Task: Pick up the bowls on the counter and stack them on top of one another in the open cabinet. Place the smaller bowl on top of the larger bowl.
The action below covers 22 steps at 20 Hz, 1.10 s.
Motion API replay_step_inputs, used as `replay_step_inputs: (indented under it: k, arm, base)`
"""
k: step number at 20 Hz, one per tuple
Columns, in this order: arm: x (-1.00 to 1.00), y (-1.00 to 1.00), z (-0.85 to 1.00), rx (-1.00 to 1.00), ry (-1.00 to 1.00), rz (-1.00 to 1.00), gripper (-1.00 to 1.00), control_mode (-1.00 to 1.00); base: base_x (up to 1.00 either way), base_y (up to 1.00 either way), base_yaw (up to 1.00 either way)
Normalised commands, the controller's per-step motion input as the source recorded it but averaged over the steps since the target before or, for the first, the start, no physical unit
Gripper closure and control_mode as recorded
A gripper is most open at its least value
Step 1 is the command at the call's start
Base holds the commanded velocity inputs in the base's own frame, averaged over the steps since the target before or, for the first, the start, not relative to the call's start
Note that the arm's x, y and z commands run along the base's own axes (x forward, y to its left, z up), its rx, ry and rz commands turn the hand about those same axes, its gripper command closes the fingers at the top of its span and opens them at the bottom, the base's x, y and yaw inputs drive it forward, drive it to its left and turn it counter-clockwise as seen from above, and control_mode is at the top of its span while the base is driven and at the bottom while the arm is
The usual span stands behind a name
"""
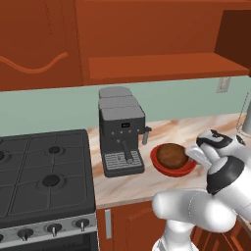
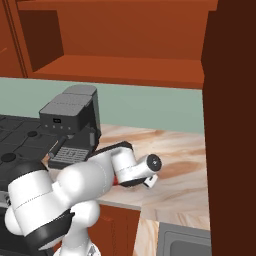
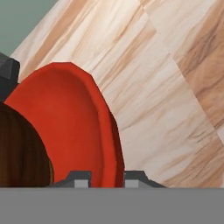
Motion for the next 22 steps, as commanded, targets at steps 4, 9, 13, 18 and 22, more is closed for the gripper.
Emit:
replay_step_inputs:
  k: [4,9,13,18,22]
  arm:
    - [0.0,0.38,0.0,-0.13,0.04,-0.01,1.0,-1.0]
    - [0.0,0.32,0.0,-0.1,0.1,-0.02,1.0,-1.0]
    - [0.0,0.15,0.06,-0.08,0.11,-0.01,1.0,-1.0]
    - [0.0,0.0,0.22,-0.01,0.08,0.0,1.0,-1.0]
    - [0.0,0.0,0.31,0.01,0.06,-0.01,1.0,-1.0]
  base:
    - [0.0,0.0,0.0]
    - [0.0,0.0,0.0]
    - [0.0,0.0,0.0]
    - [0.0,0.0,0.0]
    - [0.0,0.0,0.0]
